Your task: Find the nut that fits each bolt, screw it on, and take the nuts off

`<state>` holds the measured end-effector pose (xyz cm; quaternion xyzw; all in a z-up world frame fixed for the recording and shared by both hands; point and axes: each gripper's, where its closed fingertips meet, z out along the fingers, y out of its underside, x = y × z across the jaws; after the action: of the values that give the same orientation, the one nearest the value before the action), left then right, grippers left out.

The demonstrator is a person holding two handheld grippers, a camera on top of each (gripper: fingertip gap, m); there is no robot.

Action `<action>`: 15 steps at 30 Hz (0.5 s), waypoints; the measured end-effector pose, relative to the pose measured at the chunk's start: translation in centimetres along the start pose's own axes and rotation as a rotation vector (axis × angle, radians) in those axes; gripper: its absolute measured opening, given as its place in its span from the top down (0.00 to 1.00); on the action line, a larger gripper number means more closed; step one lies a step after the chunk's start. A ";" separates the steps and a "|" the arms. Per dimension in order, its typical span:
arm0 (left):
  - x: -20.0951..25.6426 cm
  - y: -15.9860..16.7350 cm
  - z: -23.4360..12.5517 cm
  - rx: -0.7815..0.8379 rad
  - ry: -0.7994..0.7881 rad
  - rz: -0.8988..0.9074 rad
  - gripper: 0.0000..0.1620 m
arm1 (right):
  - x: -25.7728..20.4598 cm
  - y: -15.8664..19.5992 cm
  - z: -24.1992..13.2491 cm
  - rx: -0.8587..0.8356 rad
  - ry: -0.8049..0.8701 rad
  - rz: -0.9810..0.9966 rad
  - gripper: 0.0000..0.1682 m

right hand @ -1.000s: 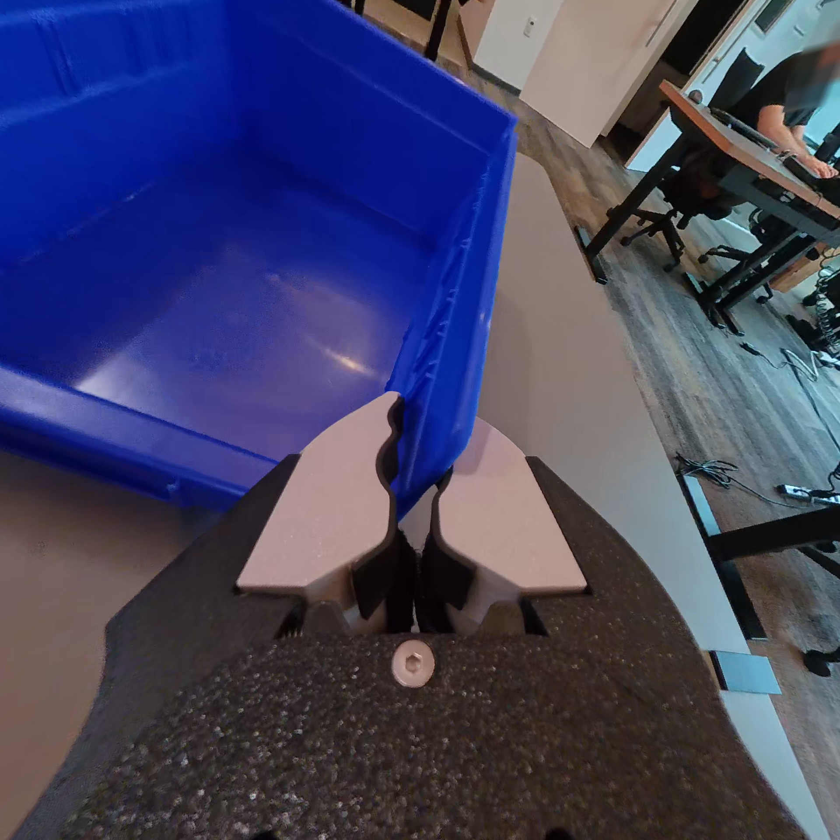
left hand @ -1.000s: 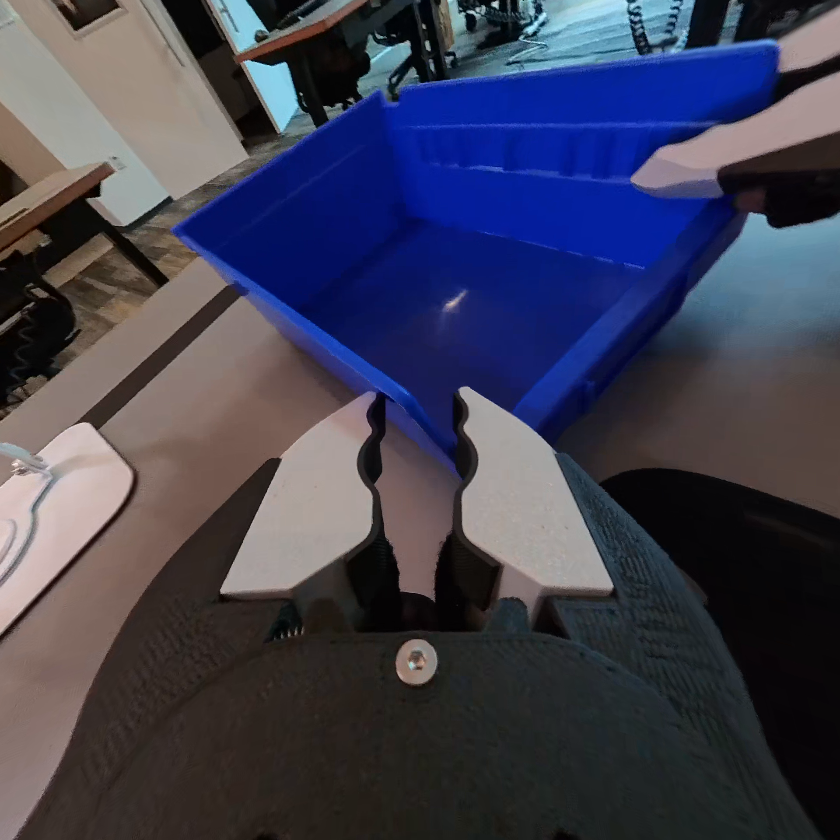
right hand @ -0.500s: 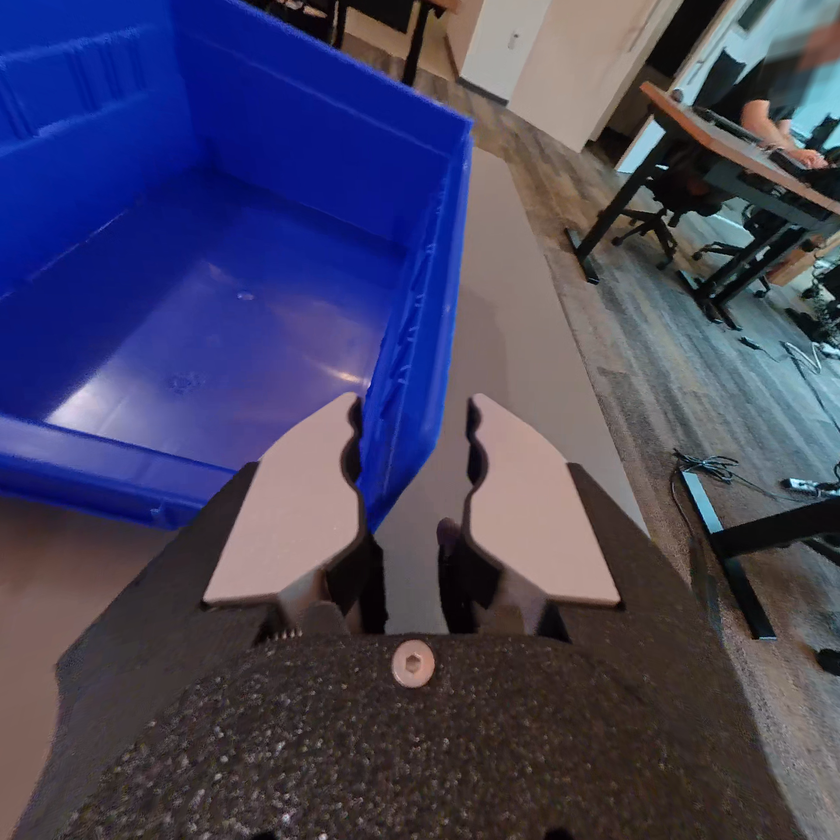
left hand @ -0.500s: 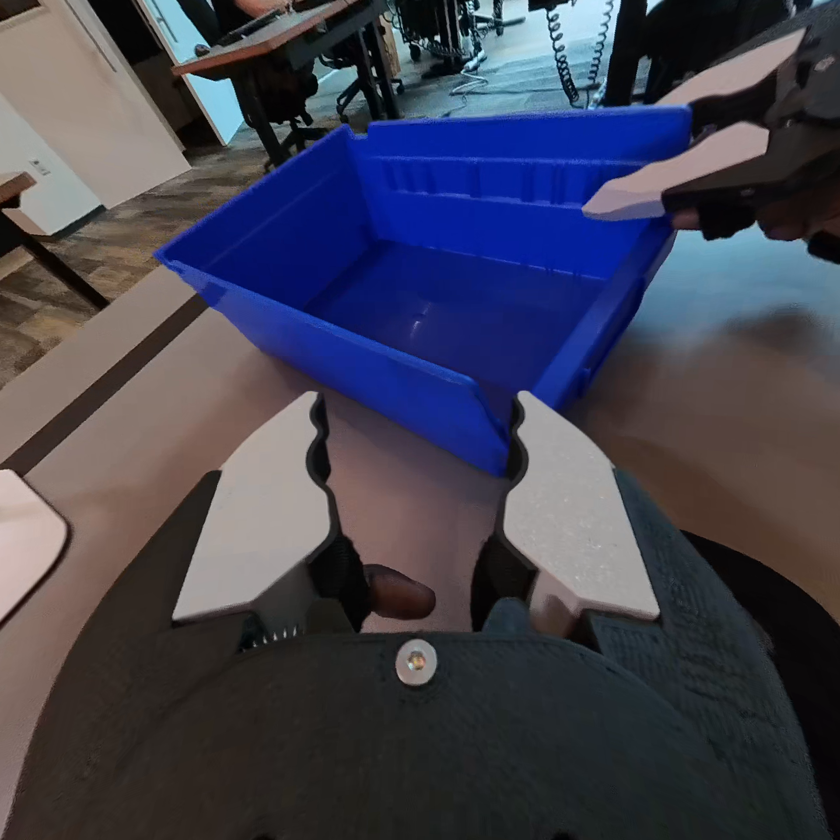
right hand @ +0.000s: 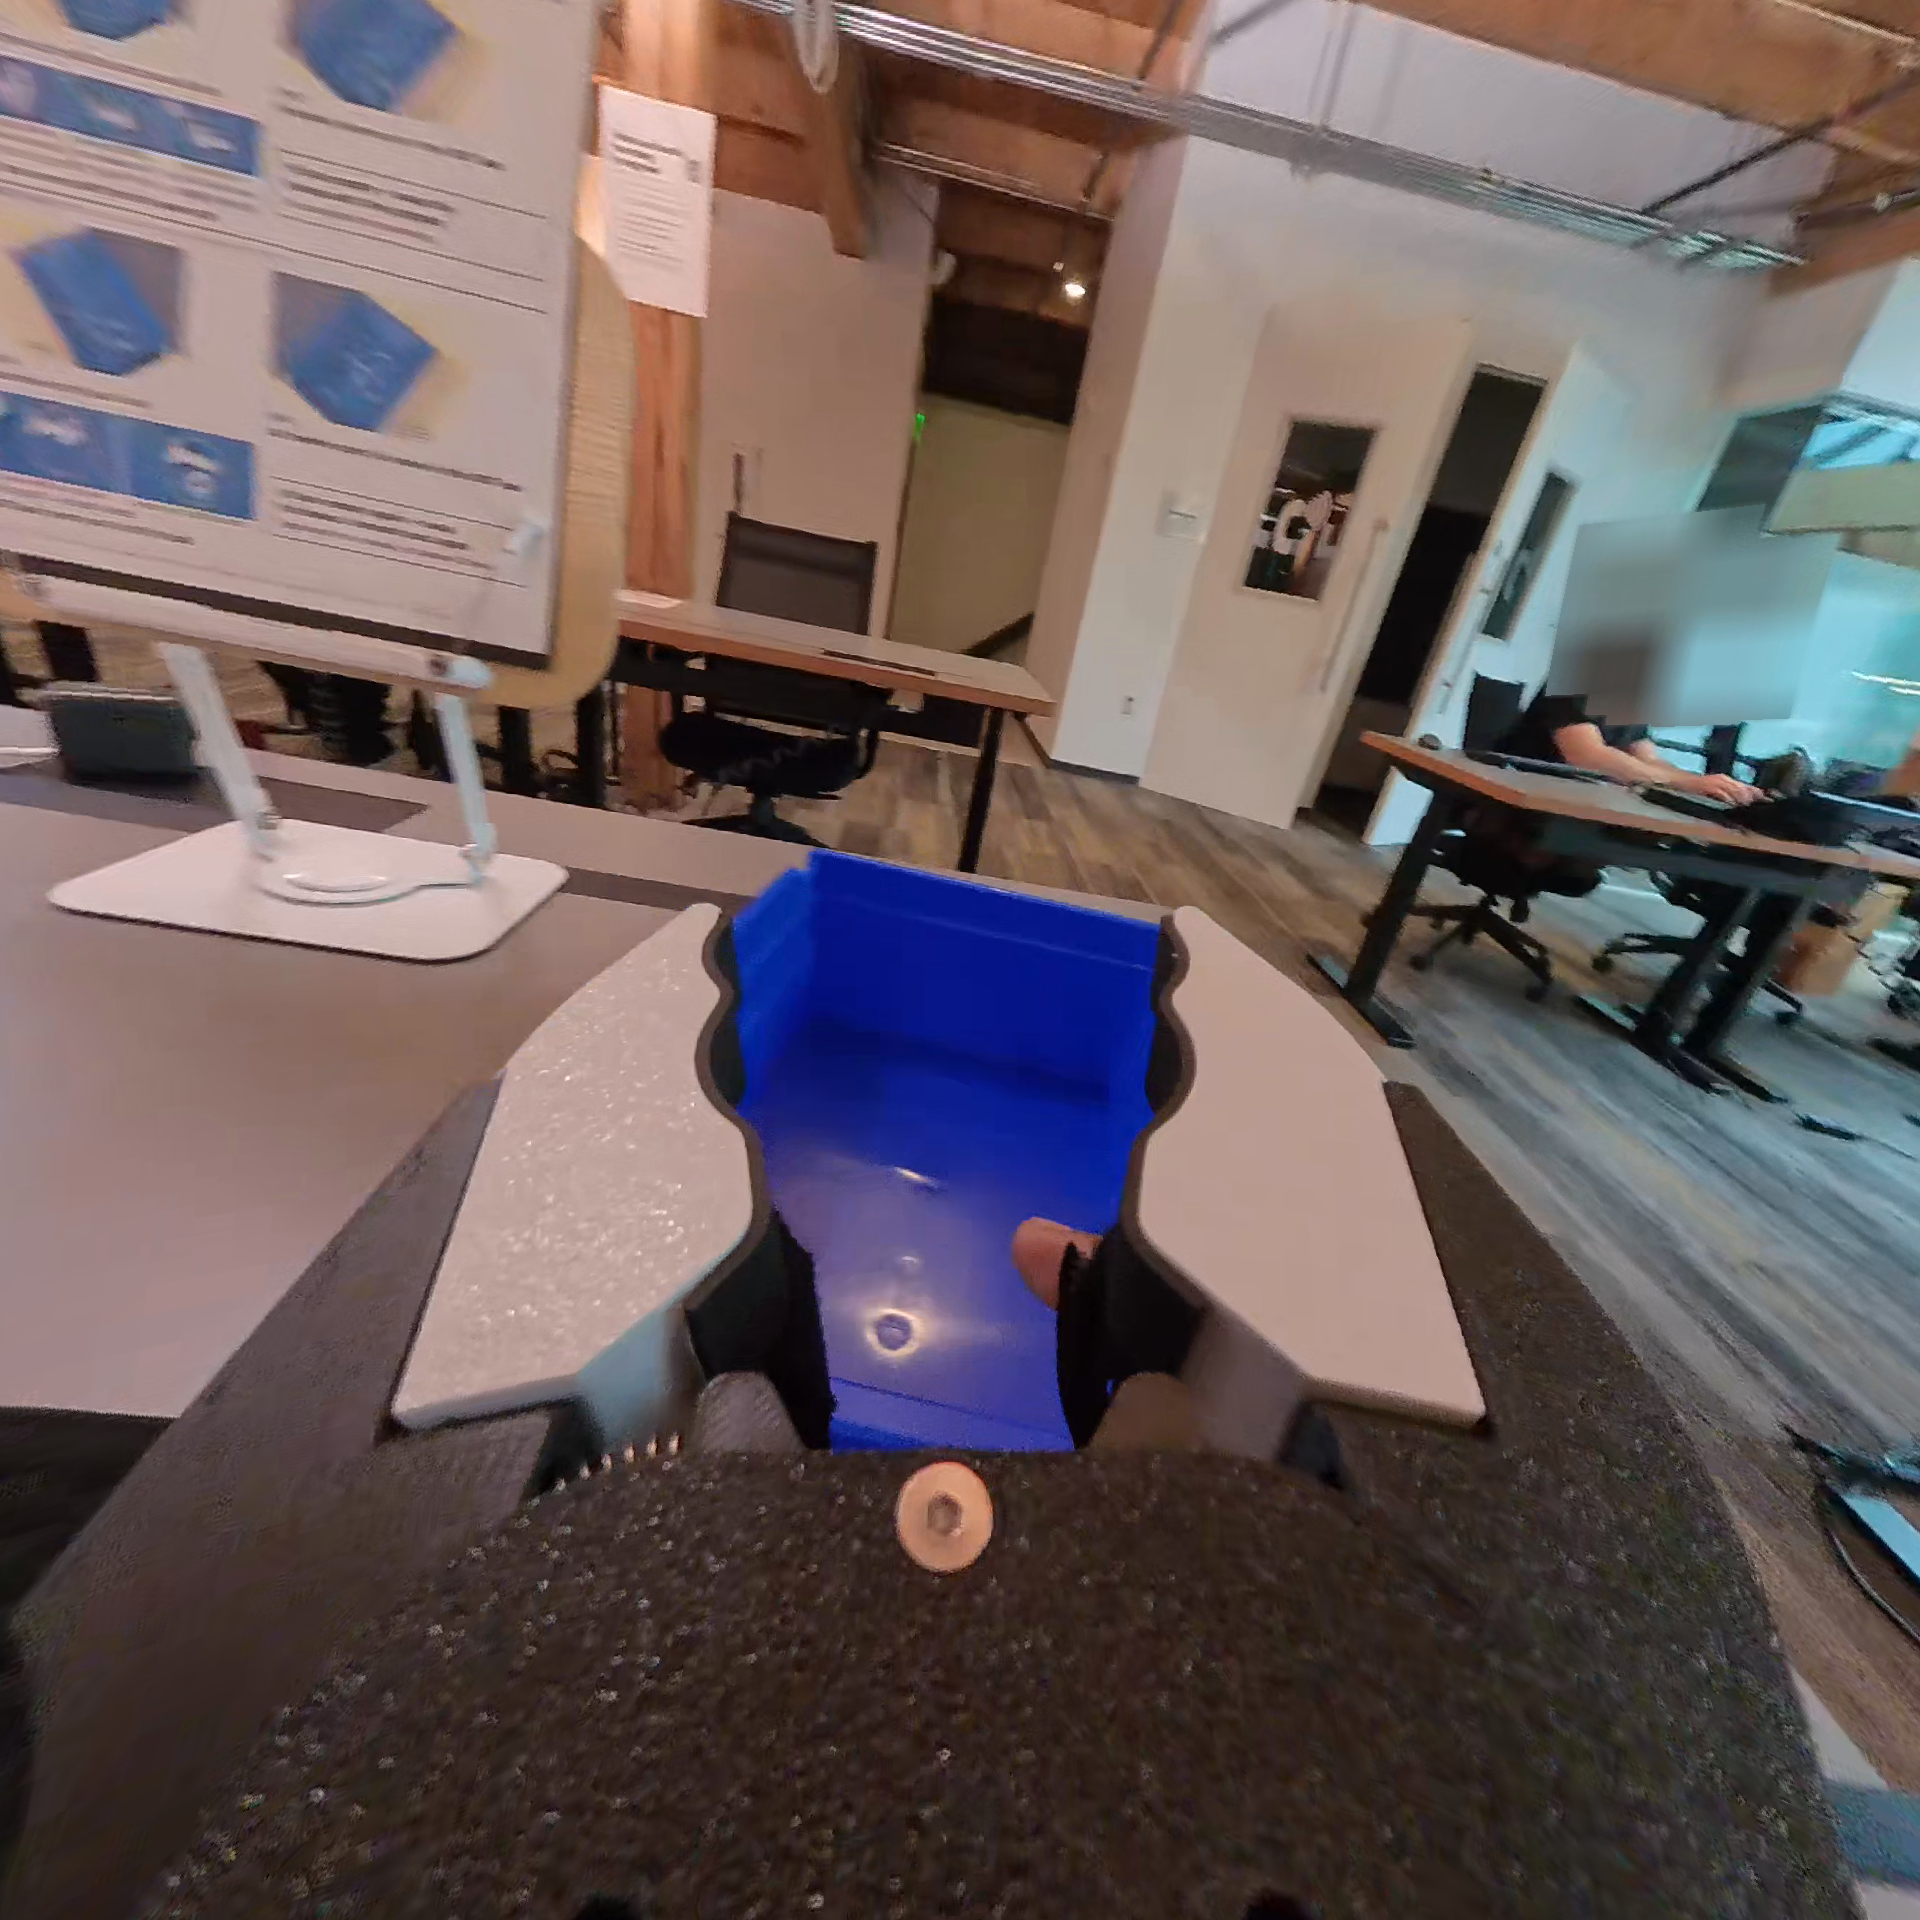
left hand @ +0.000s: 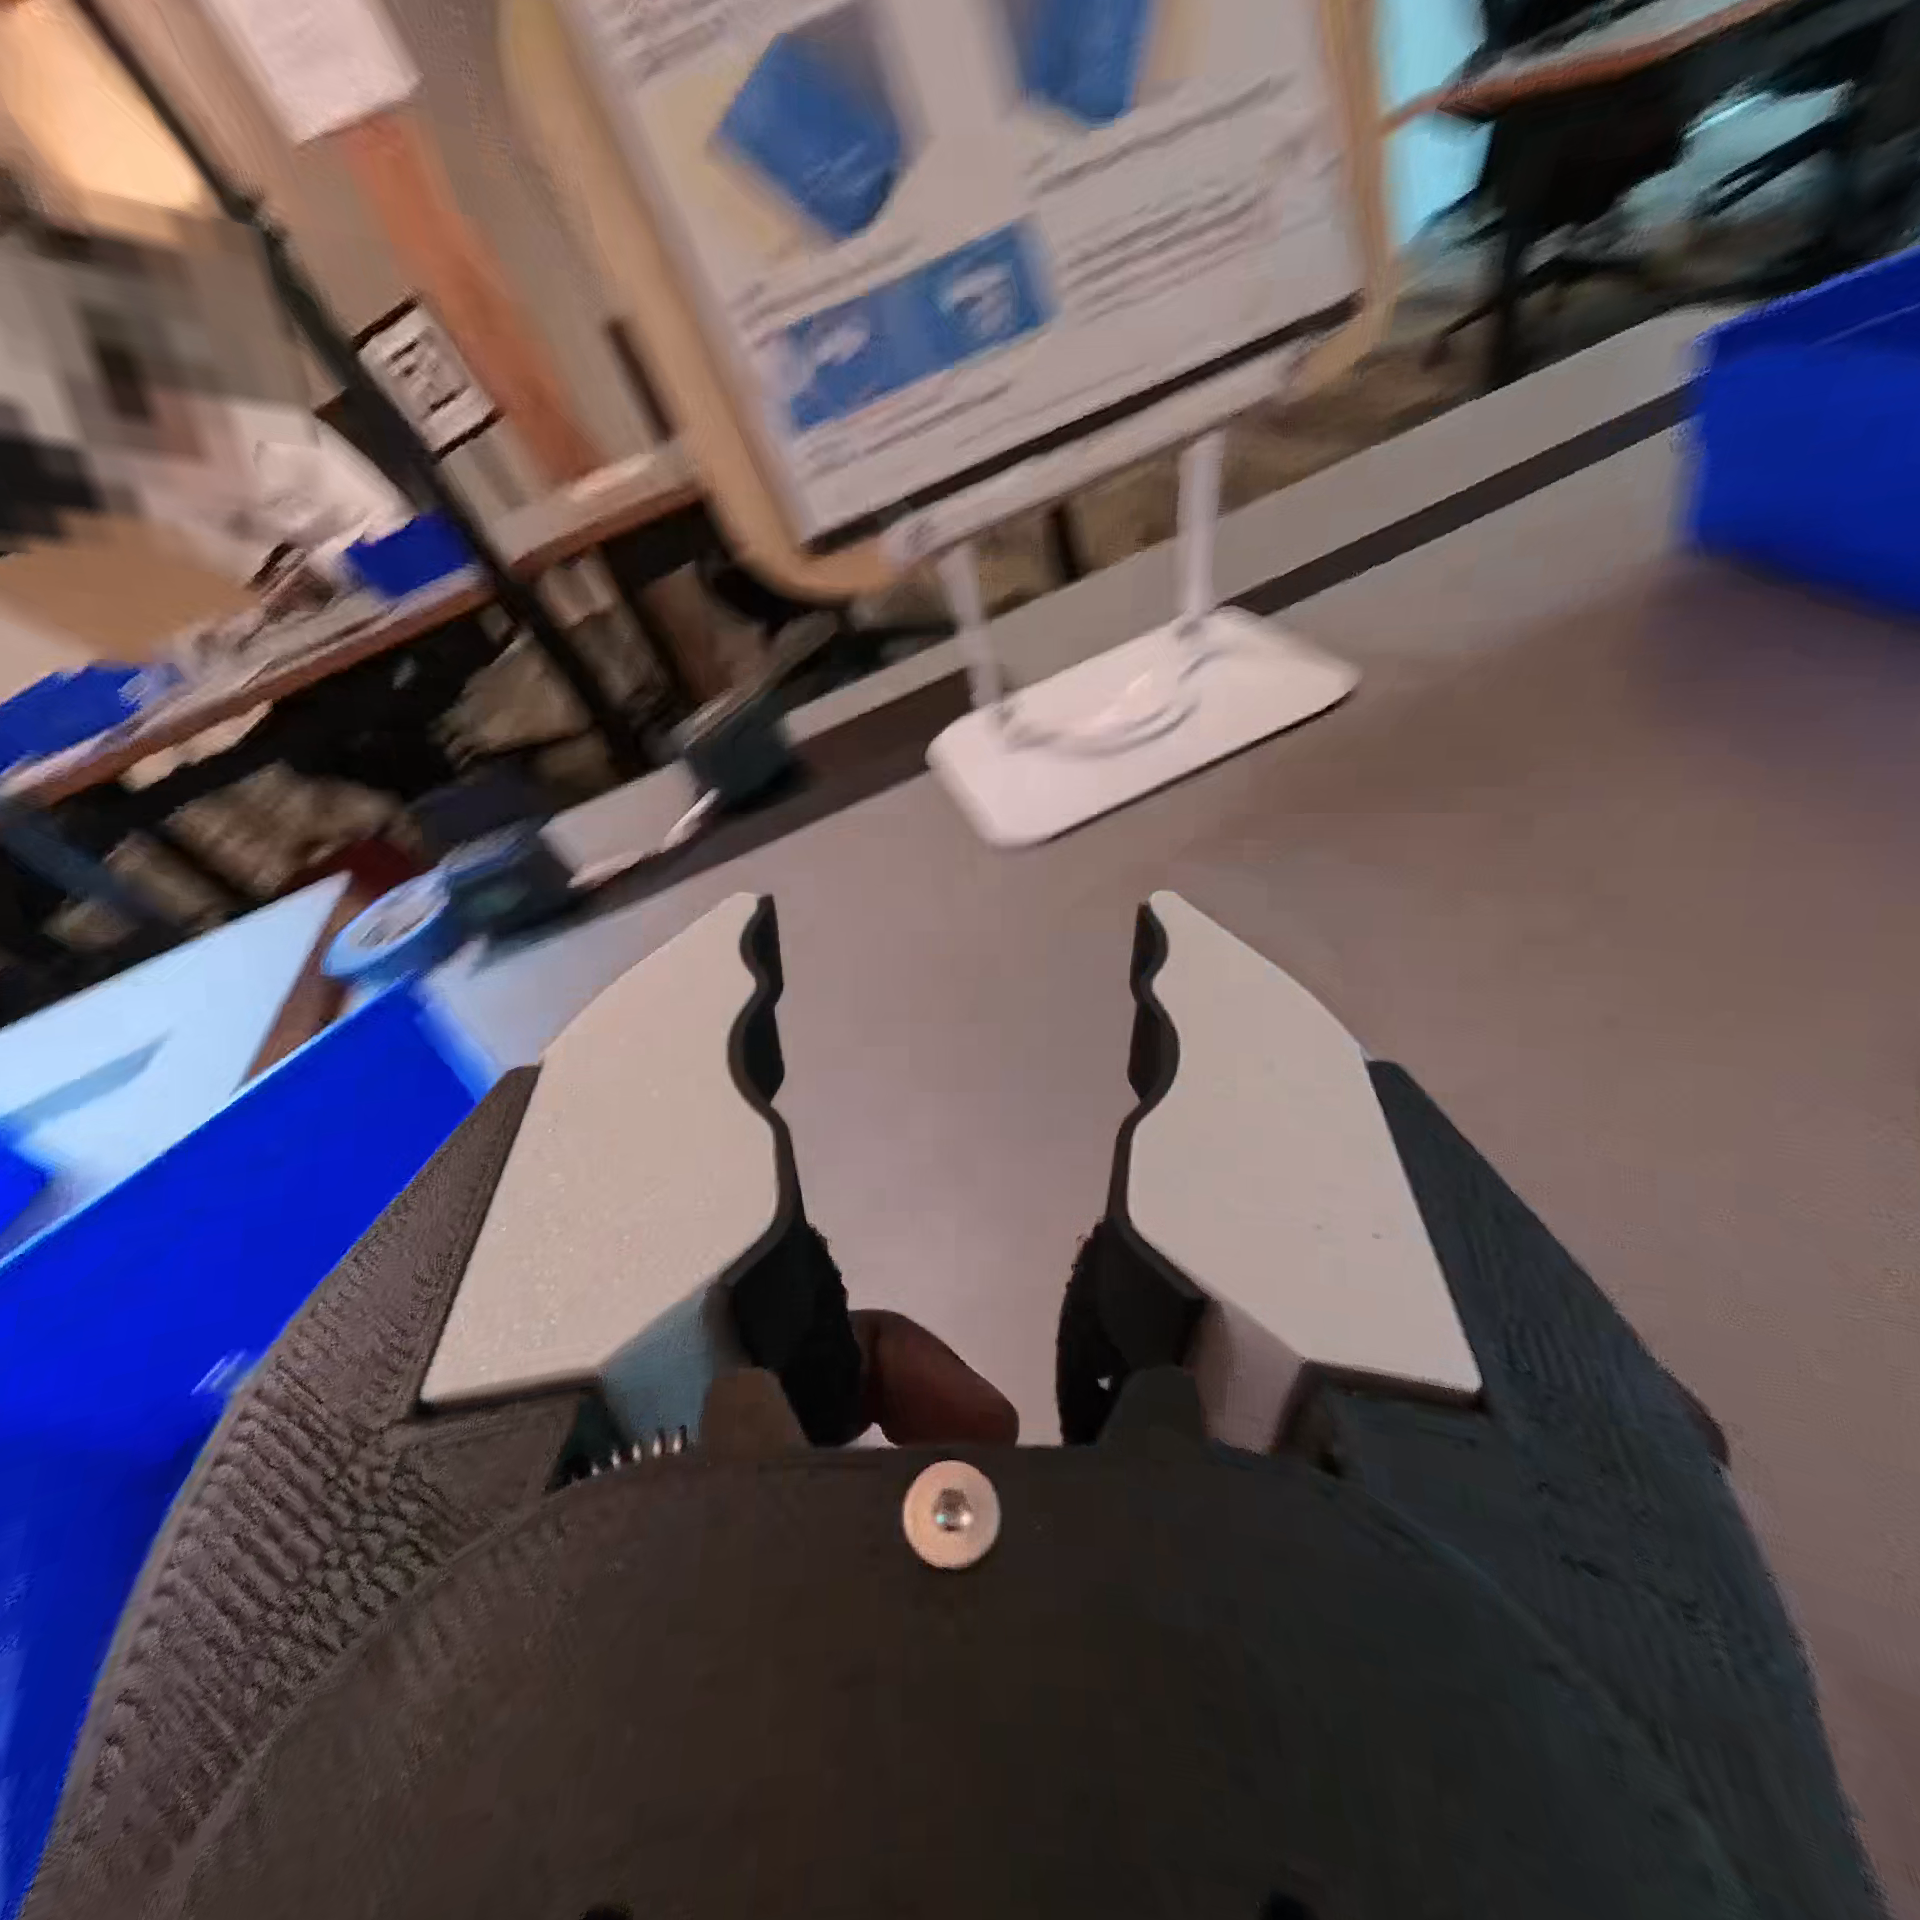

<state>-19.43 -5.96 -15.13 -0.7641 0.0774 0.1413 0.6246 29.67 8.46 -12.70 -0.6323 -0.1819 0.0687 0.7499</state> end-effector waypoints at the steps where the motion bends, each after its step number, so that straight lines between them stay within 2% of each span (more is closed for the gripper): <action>1: -2.1 1.6 -0.8 -0.046 -0.049 -0.008 0.60 | -1.4 -0.3 0.3 -0.003 -0.029 -0.007 0.54; 4: -5.4 5.3 -2.6 -0.149 -0.102 -0.057 0.60 | -5.4 -0.8 0.8 -0.009 -0.111 -0.020 0.54; 10: -5.7 10.6 -2.1 -0.322 -0.078 -0.080 0.60 | -11.0 -0.7 1.2 -0.025 -0.211 -0.023 0.55; 12: -5.6 11.7 -1.6 -0.342 -0.061 -0.092 0.65 | -11.7 -0.5 1.3 -0.034 -0.218 -0.042 0.55; 15: -5.3 12.5 -1.0 -0.328 -0.026 -0.135 0.78 | -12.0 -0.1 1.4 -0.047 -0.221 -0.060 0.56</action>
<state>-28.01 -9.85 -24.90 -0.8574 -0.0063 0.1198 0.5004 18.03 5.71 -14.64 -0.6326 -0.2839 0.1110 0.7120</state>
